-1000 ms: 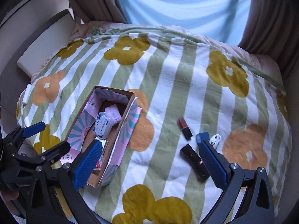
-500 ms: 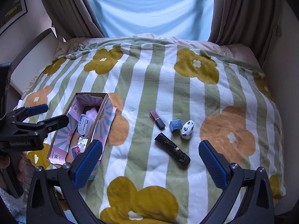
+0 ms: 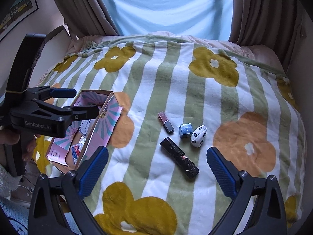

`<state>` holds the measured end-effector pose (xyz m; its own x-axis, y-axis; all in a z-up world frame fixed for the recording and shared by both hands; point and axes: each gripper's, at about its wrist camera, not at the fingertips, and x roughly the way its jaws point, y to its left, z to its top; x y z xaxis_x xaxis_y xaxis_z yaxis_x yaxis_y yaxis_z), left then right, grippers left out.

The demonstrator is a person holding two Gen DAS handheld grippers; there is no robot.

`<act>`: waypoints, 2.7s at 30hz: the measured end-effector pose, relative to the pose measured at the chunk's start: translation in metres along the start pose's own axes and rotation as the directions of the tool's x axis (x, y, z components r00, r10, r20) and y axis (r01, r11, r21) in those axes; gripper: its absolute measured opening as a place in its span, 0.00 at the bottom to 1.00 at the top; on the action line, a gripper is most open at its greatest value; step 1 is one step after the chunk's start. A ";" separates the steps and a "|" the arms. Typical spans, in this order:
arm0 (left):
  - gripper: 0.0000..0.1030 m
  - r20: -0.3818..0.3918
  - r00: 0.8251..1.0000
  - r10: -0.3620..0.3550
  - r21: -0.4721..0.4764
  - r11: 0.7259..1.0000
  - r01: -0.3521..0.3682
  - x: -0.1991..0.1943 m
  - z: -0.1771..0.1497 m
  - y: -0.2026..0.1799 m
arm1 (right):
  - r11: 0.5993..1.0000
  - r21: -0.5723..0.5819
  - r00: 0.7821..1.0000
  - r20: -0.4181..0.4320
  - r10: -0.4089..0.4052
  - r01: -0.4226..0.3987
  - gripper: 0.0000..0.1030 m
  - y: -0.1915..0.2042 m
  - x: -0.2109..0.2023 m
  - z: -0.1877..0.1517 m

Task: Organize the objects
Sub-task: 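Withdraw both grippers from the box toward the remaining objects, then grasp the red lip-gloss tube with the left gripper while the right gripper grasps the black wrapped roll, then carry the lip-gloss tube and black roll into the box and open both grippers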

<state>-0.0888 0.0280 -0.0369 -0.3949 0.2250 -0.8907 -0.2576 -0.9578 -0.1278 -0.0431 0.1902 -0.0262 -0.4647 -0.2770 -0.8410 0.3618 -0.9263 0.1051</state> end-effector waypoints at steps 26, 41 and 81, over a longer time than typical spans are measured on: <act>0.97 -0.204 0.978 0.039 0.213 0.977 0.006 0.245 0.027 -0.033 | 0.942 -0.310 0.979 -0.191 0.072 -0.129 0.61 -0.068 0.185 -0.057; 0.83 -0.276 0.960 0.050 0.287 0.957 0.033 0.290 0.028 -0.038 | 0.937 -0.265 0.942 -0.304 0.144 -0.229 0.35 -0.085 0.230 -0.068; 0.80 -0.070 0.996 0.051 0.085 0.995 -0.045 0.083 0.043 -0.027 | 0.992 -0.066 0.975 -0.203 0.094 -0.109 0.28 -0.058 0.098 -0.012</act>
<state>-0.1529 0.0803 -0.0883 -0.3453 0.1629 -0.9243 -0.3133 -0.9483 -0.0501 -0.1001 0.2200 -0.1207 -0.2554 -0.3049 -0.9175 0.4627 -0.8718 0.1609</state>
